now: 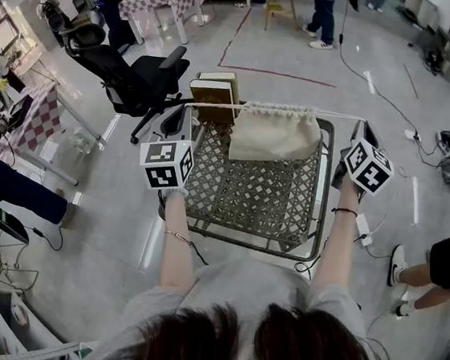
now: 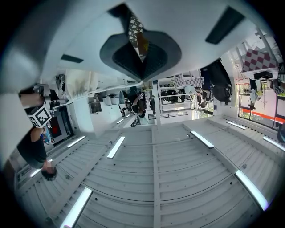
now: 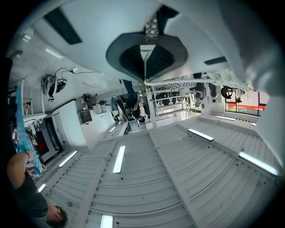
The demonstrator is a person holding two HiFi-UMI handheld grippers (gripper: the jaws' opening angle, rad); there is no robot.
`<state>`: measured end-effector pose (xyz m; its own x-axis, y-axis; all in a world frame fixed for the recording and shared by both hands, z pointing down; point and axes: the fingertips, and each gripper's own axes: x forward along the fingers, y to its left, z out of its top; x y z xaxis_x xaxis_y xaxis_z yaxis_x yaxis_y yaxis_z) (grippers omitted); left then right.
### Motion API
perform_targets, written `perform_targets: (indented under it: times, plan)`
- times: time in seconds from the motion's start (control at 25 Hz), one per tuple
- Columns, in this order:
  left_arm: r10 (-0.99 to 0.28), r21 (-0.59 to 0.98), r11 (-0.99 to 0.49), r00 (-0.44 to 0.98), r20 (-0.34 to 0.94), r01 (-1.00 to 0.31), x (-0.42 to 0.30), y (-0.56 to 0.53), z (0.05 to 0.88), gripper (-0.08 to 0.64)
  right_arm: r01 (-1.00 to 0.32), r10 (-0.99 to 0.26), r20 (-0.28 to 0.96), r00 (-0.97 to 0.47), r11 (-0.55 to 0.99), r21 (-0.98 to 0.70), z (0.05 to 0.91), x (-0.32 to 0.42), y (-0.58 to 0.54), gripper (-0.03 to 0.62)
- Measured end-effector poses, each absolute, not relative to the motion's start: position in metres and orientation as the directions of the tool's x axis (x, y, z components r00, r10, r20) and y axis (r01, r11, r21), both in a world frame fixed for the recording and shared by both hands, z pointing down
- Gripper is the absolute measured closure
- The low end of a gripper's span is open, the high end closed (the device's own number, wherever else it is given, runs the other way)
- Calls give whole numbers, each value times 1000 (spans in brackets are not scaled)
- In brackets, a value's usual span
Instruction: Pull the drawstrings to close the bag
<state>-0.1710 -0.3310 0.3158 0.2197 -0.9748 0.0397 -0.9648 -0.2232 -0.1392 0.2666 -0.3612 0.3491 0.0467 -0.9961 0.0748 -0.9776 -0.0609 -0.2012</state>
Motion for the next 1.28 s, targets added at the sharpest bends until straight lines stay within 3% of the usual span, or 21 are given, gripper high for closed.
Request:
perform_targets:
  times: [1.28]
  plan:
    - [-974, -138, -226, 225, 24, -964, -175, -330, 316, 534, -982, -997, 61, 39, -49, -182, 348, 271, -362, 568]
